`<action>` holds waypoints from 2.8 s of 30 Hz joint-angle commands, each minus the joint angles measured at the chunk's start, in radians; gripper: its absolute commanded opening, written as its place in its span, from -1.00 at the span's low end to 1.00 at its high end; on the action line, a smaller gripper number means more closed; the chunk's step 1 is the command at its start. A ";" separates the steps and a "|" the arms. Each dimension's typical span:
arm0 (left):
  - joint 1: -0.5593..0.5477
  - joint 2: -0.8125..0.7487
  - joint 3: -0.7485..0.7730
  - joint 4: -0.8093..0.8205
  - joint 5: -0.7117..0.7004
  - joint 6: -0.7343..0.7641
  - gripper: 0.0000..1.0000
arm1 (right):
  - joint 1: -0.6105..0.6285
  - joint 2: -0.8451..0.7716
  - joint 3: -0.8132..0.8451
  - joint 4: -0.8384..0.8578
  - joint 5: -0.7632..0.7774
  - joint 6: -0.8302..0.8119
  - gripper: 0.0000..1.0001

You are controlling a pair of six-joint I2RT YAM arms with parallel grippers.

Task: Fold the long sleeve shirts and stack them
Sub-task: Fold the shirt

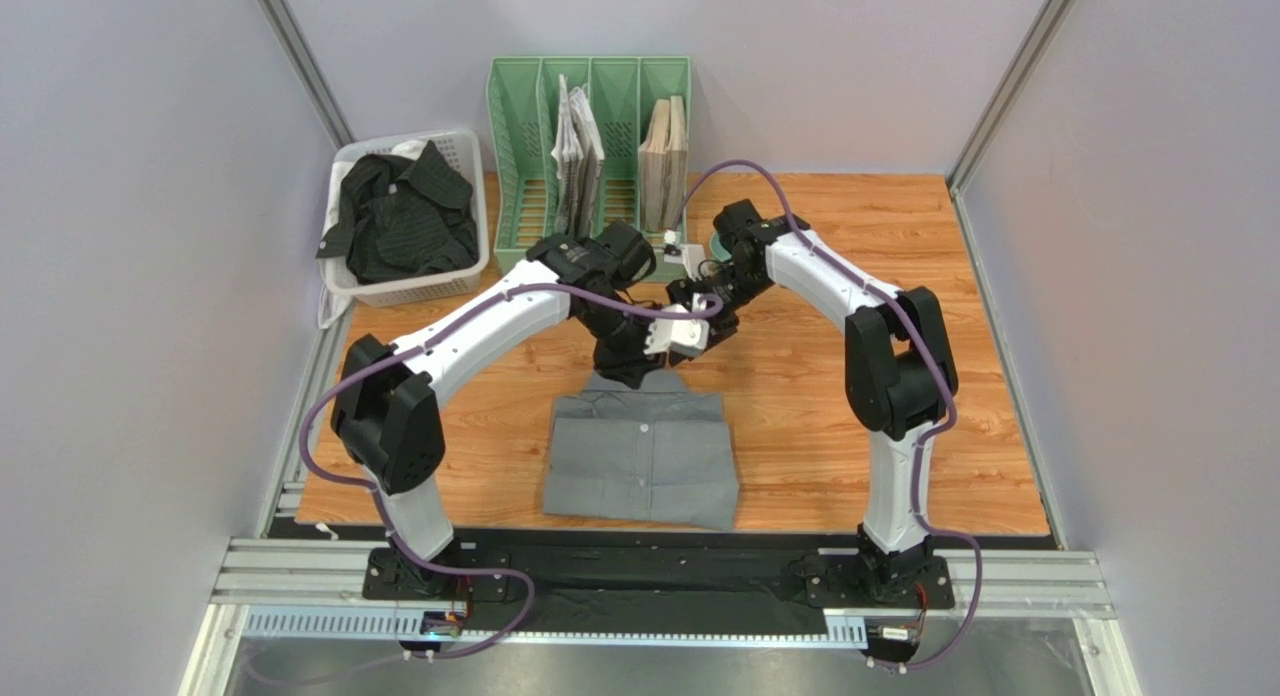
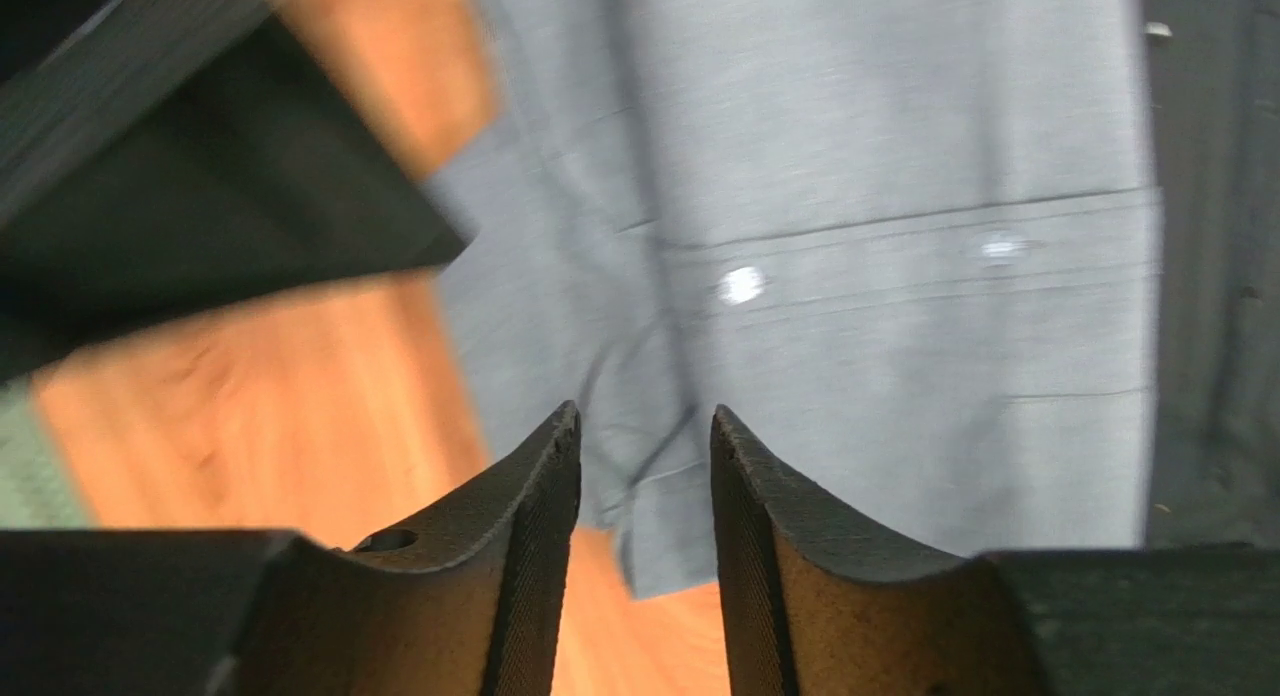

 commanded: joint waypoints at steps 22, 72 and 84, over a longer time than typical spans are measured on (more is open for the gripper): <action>0.028 0.006 -0.392 0.223 0.164 -0.406 -0.24 | 0.047 0.026 -0.286 0.200 -0.001 0.082 -0.26; -0.057 0.024 -0.285 0.118 0.170 -0.101 -0.84 | 0.113 0.209 -0.080 0.210 -0.036 0.143 -0.49; 0.019 0.064 -0.114 -0.004 0.052 -0.018 -1.00 | 0.113 0.192 -0.095 0.185 -0.052 0.100 -0.50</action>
